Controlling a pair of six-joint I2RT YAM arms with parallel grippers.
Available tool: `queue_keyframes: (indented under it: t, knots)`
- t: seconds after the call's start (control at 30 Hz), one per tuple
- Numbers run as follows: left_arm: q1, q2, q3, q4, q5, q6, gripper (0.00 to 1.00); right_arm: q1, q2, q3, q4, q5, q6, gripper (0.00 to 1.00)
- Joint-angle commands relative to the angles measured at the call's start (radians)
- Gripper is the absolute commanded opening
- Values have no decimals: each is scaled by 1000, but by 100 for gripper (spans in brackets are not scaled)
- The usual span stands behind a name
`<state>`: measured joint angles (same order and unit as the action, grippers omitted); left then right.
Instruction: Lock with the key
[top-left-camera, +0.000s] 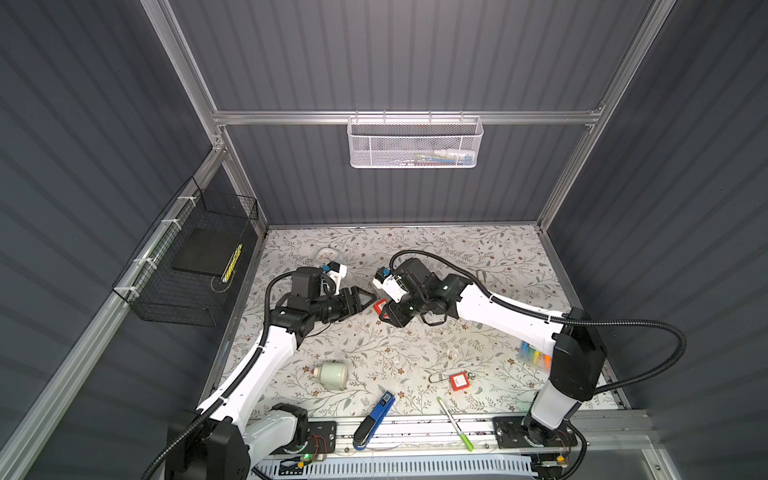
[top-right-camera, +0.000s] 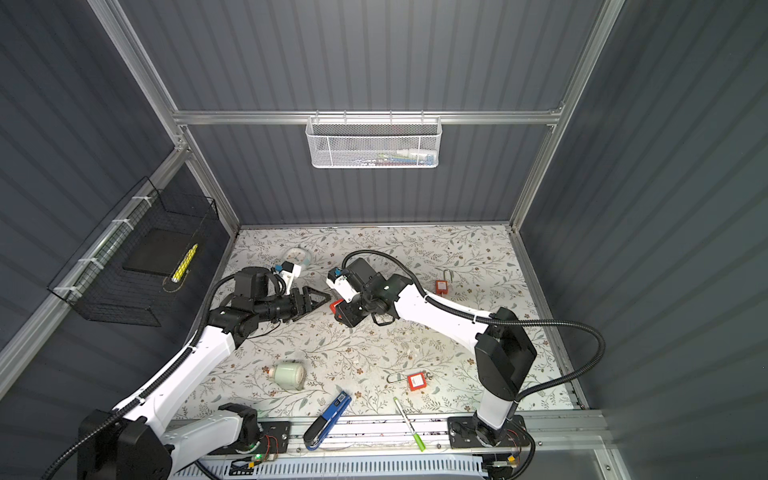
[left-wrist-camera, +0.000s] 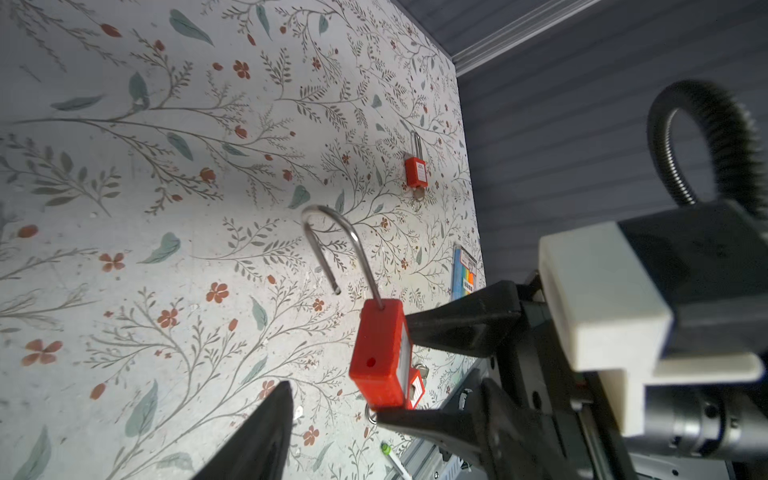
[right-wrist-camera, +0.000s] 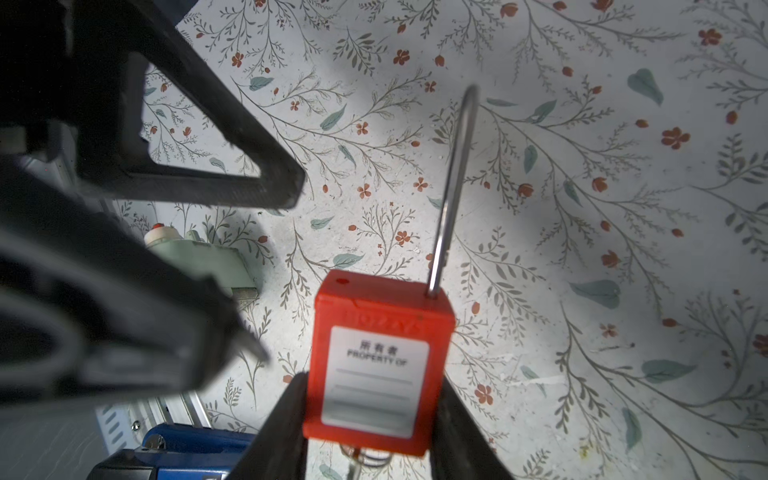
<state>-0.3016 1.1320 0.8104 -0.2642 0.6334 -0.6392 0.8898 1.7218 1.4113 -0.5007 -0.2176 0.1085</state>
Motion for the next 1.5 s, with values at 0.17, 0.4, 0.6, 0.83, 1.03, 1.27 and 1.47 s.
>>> queue_keyframes:
  t: [0.17,0.4,0.6,0.83,1.03,1.27,1.47]
  knots:
    - [-70,66,26,53,27,-16,60,0,-36,40,-12,-22,-74,35]
    - [-112,98,28,92,-6,-38,33,1,-52,29,-12,-27,-102,35]
    - [-117,76,-3,126,-49,-55,11,1,-67,16,-13,-22,-115,35]
    - [-117,70,-9,185,-32,-99,0,0,-109,-16,22,17,-121,64]
    - [-117,26,-53,380,-95,-216,0,-69,-251,-132,182,-24,-14,77]
    - [-117,-2,-115,626,-191,-382,0,-241,-472,-486,768,-206,444,82]
    - [-117,13,-86,680,-163,-449,0,-292,-443,-609,1049,-261,735,83]
